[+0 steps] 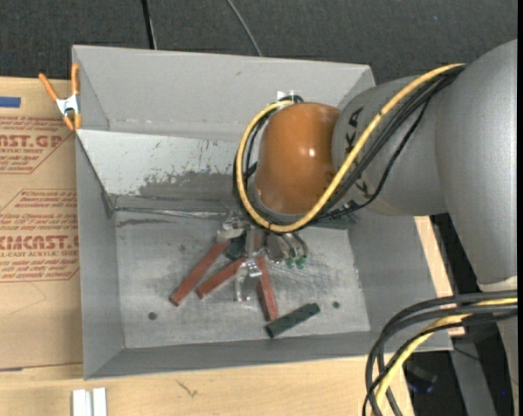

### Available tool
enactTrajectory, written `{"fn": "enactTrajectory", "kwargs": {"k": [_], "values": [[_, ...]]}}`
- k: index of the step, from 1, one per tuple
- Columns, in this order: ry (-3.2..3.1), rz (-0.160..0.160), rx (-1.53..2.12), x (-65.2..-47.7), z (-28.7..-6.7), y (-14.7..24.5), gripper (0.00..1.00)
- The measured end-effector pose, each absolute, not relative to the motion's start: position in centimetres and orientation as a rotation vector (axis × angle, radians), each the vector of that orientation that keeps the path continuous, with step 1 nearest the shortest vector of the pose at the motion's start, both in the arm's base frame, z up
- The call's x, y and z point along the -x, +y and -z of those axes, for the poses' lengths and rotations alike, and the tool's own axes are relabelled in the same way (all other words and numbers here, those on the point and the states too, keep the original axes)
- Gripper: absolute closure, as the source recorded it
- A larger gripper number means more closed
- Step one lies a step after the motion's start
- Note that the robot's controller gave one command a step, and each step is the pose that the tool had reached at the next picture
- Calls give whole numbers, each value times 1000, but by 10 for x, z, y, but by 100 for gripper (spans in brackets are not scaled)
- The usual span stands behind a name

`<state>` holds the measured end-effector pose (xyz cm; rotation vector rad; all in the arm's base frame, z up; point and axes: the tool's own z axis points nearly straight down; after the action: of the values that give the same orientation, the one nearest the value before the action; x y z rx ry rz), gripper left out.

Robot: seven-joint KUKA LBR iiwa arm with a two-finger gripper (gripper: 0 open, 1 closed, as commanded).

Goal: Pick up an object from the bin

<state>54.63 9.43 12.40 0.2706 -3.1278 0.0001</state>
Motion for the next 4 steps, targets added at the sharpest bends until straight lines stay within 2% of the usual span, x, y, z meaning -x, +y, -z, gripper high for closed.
{"fn": "enactTrajectory", "kwargs": {"k": [1,2,3,4], "values": [[-3124,0,-359,-577,-137,92,0],[-3143,5,-243,-564,-71,101,0],[-3090,3,-589,-580,-77,104,100],[-3090,3,-589,-580,-77,104,100]]}}
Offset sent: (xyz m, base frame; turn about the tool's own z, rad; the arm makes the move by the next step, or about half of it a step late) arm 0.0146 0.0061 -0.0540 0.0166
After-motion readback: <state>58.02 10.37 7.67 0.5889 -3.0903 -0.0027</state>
